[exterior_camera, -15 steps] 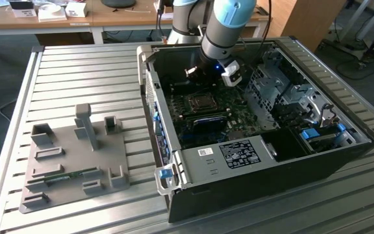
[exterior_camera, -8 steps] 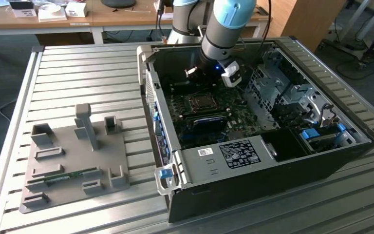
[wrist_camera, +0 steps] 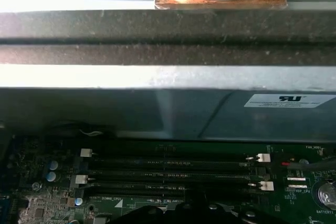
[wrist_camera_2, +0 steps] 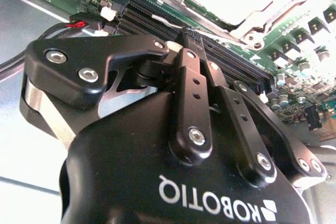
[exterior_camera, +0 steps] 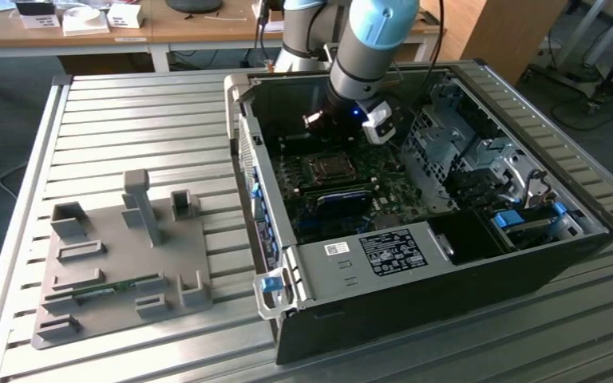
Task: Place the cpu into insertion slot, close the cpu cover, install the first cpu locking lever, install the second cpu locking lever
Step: 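Install the first cpu locking lever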
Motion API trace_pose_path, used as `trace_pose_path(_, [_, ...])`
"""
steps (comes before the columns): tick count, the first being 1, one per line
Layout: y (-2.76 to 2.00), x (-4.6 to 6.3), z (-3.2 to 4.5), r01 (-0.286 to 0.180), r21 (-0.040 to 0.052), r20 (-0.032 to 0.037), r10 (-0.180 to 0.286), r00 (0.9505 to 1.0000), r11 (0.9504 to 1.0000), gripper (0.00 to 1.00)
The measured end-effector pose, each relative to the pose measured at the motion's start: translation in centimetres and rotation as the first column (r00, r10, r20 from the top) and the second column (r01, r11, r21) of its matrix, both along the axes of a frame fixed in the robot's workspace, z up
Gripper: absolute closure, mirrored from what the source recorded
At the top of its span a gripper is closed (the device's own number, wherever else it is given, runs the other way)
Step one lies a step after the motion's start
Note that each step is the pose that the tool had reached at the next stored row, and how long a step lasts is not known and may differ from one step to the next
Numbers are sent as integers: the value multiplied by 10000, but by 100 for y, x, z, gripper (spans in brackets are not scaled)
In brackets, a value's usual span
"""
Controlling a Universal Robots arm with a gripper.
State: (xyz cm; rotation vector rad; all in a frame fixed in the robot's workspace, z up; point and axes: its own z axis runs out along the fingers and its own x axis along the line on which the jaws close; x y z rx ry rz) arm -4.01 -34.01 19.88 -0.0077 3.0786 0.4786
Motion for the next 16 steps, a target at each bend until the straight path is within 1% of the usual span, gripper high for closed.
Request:
trace_pose_path(10, [0,0,-17,0,1,1,0,10000,10000,89])
trace_pose_path(16, [24,0,-18,6,2,0,-6,10000,10000,89])
